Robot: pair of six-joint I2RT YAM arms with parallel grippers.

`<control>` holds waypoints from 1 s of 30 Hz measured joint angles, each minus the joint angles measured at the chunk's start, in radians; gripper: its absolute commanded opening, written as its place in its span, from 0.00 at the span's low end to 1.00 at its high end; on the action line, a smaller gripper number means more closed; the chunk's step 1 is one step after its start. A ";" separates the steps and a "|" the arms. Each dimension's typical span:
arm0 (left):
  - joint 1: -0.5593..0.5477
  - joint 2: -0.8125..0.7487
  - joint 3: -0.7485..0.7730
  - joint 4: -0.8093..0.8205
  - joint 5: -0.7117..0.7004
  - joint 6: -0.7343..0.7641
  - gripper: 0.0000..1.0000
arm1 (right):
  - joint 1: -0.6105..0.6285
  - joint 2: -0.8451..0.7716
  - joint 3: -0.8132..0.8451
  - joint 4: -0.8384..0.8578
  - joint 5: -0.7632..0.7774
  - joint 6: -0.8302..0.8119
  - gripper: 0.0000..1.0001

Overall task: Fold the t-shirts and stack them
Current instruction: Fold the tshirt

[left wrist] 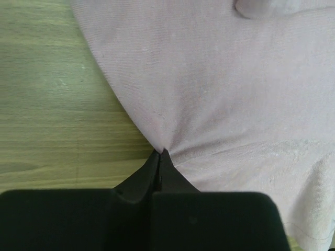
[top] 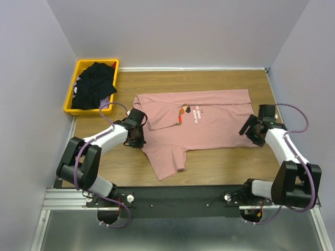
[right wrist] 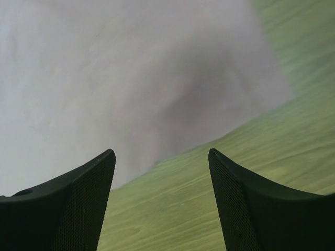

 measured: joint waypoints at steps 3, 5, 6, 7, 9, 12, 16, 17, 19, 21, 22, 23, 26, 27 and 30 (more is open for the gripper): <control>0.031 -0.001 0.000 0.000 0.003 0.016 0.00 | -0.142 0.000 0.000 -0.004 -0.011 0.012 0.77; 0.051 -0.002 0.000 0.001 0.005 0.029 0.00 | -0.190 0.002 -0.001 -0.006 -0.013 0.025 0.66; 0.057 -0.002 -0.001 0.001 0.006 0.035 0.00 | -0.205 0.005 -0.002 -0.006 -0.013 0.035 0.61; 0.066 -0.003 -0.003 0.003 0.008 0.043 0.00 | -0.224 0.010 -0.005 -0.006 -0.012 0.040 0.58; 0.082 -0.013 -0.013 0.011 0.010 0.059 0.00 | -0.258 0.017 -0.013 -0.004 -0.013 0.059 0.55; 0.108 -0.036 -0.035 0.022 0.011 0.079 0.00 | -0.320 0.034 -0.028 -0.004 -0.013 0.078 0.53; 0.138 -0.049 -0.046 0.024 0.021 0.100 0.00 | -0.360 0.063 -0.040 -0.003 -0.013 0.097 0.52; 0.141 -0.050 -0.046 0.024 0.023 0.103 0.00 | -0.363 0.068 -0.044 -0.003 -0.013 0.097 0.52; 0.143 -0.053 -0.046 0.024 0.028 0.110 0.00 | -0.365 0.076 -0.054 -0.003 -0.013 0.099 0.51; 0.143 -0.058 -0.047 0.025 0.031 0.117 0.00 | -0.366 0.082 -0.058 -0.006 -0.013 0.101 0.50; 0.143 -0.060 -0.047 0.025 0.032 0.119 0.00 | -0.367 0.087 -0.058 -0.006 -0.013 0.105 0.49; 0.143 -0.063 -0.047 0.025 0.033 0.121 0.00 | -0.367 0.091 -0.058 -0.006 -0.013 0.106 0.48; 0.145 -0.071 -0.047 0.026 0.036 0.127 0.00 | -0.367 0.110 -0.056 -0.021 -0.013 0.119 0.47; 0.145 -0.072 -0.047 0.026 0.036 0.128 0.00 | -0.367 0.115 -0.055 -0.029 -0.013 0.122 0.46; 0.145 -0.081 -0.047 0.026 0.037 0.132 0.00 | -0.367 0.136 -0.043 -0.067 -0.013 0.141 0.46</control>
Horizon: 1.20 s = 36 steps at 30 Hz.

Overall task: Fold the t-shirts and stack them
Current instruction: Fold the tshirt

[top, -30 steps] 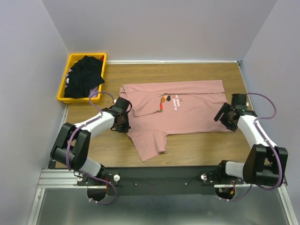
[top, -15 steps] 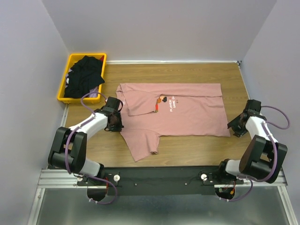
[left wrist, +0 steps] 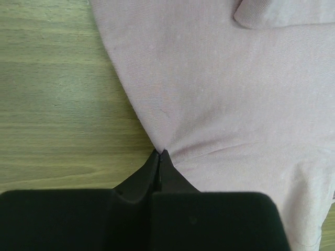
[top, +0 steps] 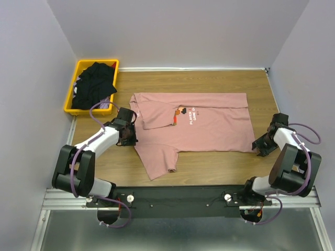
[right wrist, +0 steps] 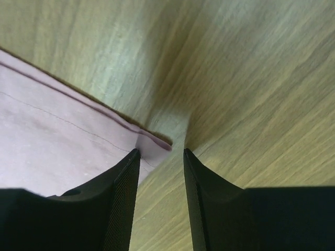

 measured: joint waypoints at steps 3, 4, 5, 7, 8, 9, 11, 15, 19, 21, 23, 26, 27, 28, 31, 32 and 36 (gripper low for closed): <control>0.000 -0.010 0.000 0.001 0.000 0.000 0.00 | 0.000 0.011 0.005 -0.018 0.000 0.014 0.46; 0.000 -0.012 0.000 0.001 0.000 0.000 0.00 | 0.000 0.013 0.006 -0.021 -0.001 0.020 0.46; 0.000 -0.013 0.000 0.002 0.000 0.001 0.00 | 0.000 0.016 0.007 -0.022 -0.002 0.027 0.46; 0.001 -0.013 0.000 0.002 0.003 0.003 0.00 | 0.000 0.020 0.009 -0.024 -0.005 0.035 0.46; 0.002 -0.013 0.000 0.004 0.008 0.004 0.00 | 0.000 0.023 0.011 -0.024 -0.005 0.039 0.46; 0.002 -0.013 0.000 0.005 0.011 0.005 0.00 | 0.000 0.025 0.012 -0.025 -0.005 0.042 0.45; 0.003 -0.013 0.000 0.008 0.016 0.007 0.00 | 0.000 0.031 0.016 -0.028 -0.005 0.043 0.43; 0.010 -0.013 0.000 0.010 0.021 0.008 0.00 | 0.000 0.041 0.023 -0.027 -0.005 0.045 0.27; 0.024 -0.013 0.000 0.010 0.030 0.009 0.00 | 0.000 0.053 0.030 -0.015 -0.018 0.050 0.10; 0.032 -0.013 0.000 0.011 0.037 0.011 0.00 | 0.000 0.055 0.029 -0.006 -0.030 0.056 0.01; 0.039 -0.014 -0.001 0.011 0.044 0.013 0.00 | 0.000 0.053 0.028 -0.004 -0.033 0.058 0.01; 0.044 -0.023 -0.001 0.010 0.048 0.018 0.00 | 0.000 0.042 0.023 -0.004 -0.032 0.058 0.01; 0.047 -0.029 -0.001 0.008 0.050 0.021 0.00 | 0.000 0.039 0.021 -0.005 -0.032 0.058 0.01; 0.049 -0.034 -0.001 0.006 0.051 0.022 0.00 | 0.000 0.035 0.021 -0.008 -0.032 0.058 0.01; 0.058 -0.052 0.000 -0.006 0.056 0.027 0.00 | 0.000 0.031 0.034 -0.029 -0.043 0.047 0.01; 0.061 -0.055 0.003 -0.011 0.059 0.027 0.00 | 0.000 0.032 0.050 -0.046 -0.048 0.040 0.01; 0.070 -0.053 0.031 -0.028 0.070 0.030 0.00 | 0.000 0.034 0.153 -0.074 -0.099 0.023 0.01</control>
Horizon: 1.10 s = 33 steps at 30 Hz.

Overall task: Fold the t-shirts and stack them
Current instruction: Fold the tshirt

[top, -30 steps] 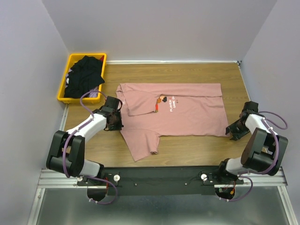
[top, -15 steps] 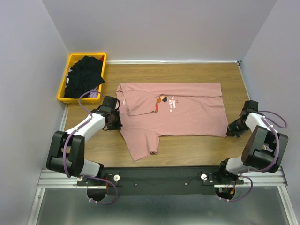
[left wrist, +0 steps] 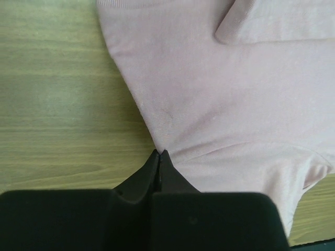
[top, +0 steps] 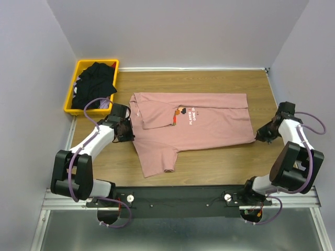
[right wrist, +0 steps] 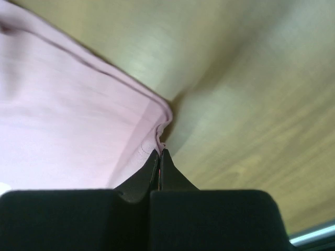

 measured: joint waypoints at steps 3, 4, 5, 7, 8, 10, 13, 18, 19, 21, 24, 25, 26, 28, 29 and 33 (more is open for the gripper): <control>0.018 0.016 0.033 0.001 0.021 0.000 0.00 | 0.000 0.018 0.083 -0.001 -0.030 -0.008 0.01; 0.026 0.029 0.049 0.003 0.031 0.000 0.00 | 0.000 0.031 0.112 0.000 -0.040 -0.010 0.01; 0.034 0.042 0.063 0.005 0.039 0.000 0.00 | 0.001 0.043 0.134 0.001 -0.047 -0.013 0.01; 0.043 0.074 0.105 0.007 0.051 0.000 0.00 | 0.005 0.069 0.174 0.000 -0.055 -0.018 0.01; 0.045 0.089 0.128 0.006 0.055 0.000 0.00 | 0.011 0.086 0.195 0.001 -0.055 -0.020 0.01; 0.050 0.121 0.175 0.010 0.058 0.000 0.00 | 0.032 0.120 0.233 0.001 -0.055 -0.025 0.01; 0.055 0.163 0.231 0.019 0.065 0.001 0.00 | 0.070 0.178 0.284 0.010 -0.054 -0.033 0.01; 0.076 0.217 0.282 0.026 0.075 0.000 0.00 | 0.118 0.248 0.327 0.020 -0.027 -0.048 0.01; 0.080 0.226 0.287 0.027 0.076 0.000 0.00 | 0.119 0.262 0.337 0.021 -0.017 -0.051 0.01; 0.090 0.251 0.302 0.029 0.079 0.000 0.00 | 0.118 0.284 0.354 0.023 -0.002 -0.056 0.01; 0.104 0.279 0.319 0.030 0.080 0.001 0.00 | 0.119 0.309 0.377 0.024 0.014 -0.063 0.01; 0.108 0.286 0.324 0.030 0.081 0.001 0.00 | 0.119 0.315 0.386 0.024 0.018 -0.064 0.01; 0.112 0.295 0.332 0.031 0.082 0.003 0.00 | 0.119 0.322 0.396 0.024 0.022 -0.066 0.01; 0.120 0.306 0.343 0.032 0.083 0.005 0.00 | 0.119 0.332 0.414 0.025 0.027 -0.069 0.01; 0.121 0.308 0.346 0.032 0.083 0.006 0.00 | 0.120 0.338 0.424 0.025 0.030 -0.070 0.01; 0.129 0.332 0.370 0.039 0.084 0.015 0.00 | 0.132 0.362 0.454 0.032 0.031 -0.070 0.01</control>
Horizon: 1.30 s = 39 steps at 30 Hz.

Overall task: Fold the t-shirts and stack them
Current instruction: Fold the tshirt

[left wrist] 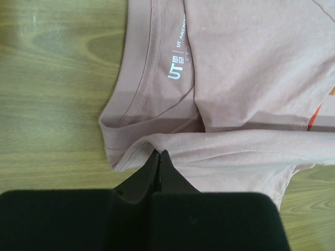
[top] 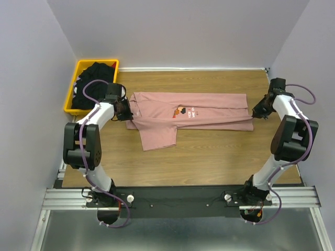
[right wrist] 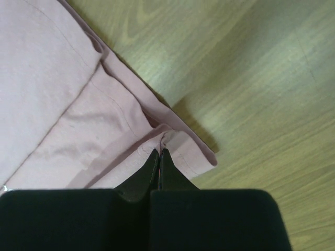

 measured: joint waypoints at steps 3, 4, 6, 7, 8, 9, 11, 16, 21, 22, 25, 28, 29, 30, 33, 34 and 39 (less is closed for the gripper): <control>0.002 0.028 0.008 0.016 0.000 0.003 0.00 | 0.014 0.027 0.016 0.014 0.001 0.000 0.01; 0.002 0.036 0.008 0.020 0.000 0.003 0.00 | 0.020 0.037 0.021 0.021 0.003 0.000 0.01; 0.003 0.055 0.008 0.031 0.000 0.003 0.00 | 0.027 0.061 0.027 0.030 0.008 0.000 0.01; 0.004 0.064 0.008 0.037 -0.001 0.003 0.00 | 0.030 0.073 0.027 0.038 0.010 0.001 0.01; 0.004 0.071 0.008 0.042 -0.001 0.004 0.00 | 0.032 0.084 0.027 0.043 0.014 0.001 0.01; 0.004 0.080 0.008 0.050 -0.001 0.004 0.01 | 0.034 0.097 0.027 0.046 0.020 0.001 0.01; 0.004 0.093 0.008 0.058 -0.002 0.004 0.10 | 0.034 0.113 0.027 0.050 0.029 0.002 0.13; 0.005 0.096 0.008 0.070 -0.017 0.008 0.56 | 0.034 0.118 0.018 0.065 0.051 0.003 0.43; 0.002 0.035 0.000 0.060 -0.071 0.014 0.74 | 0.037 0.072 -0.014 0.073 0.060 -0.016 0.71; -0.003 0.005 -0.010 0.058 -0.092 0.012 0.74 | 0.042 0.042 -0.028 0.073 0.060 -0.027 0.78; -0.026 -0.132 -0.056 0.044 -0.155 0.008 0.74 | 0.069 -0.065 -0.082 0.079 0.060 -0.045 0.87; -0.108 -0.270 -0.117 0.014 -0.222 -0.008 0.72 | 0.116 -0.175 -0.140 0.088 0.059 -0.056 0.88; -0.139 -0.290 -0.129 0.006 -0.229 -0.014 0.70 | 0.136 -0.212 -0.162 0.087 0.059 -0.059 0.88; -0.182 -0.315 -0.157 -0.001 -0.239 -0.027 0.68 | 0.158 -0.254 -0.192 0.094 0.056 -0.064 0.88; -0.303 -0.336 -0.219 -0.029 -0.243 -0.066 0.63 | 0.208 -0.328 -0.257 0.093 0.047 -0.071 0.88; -0.328 -0.333 -0.235 -0.034 -0.242 -0.077 0.62 | 0.217 -0.344 -0.277 0.095 0.045 -0.074 0.88; -0.415 -0.251 -0.271 -0.076 -0.256 -0.117 0.55 | 0.242 -0.407 -0.365 0.096 0.019 -0.081 0.88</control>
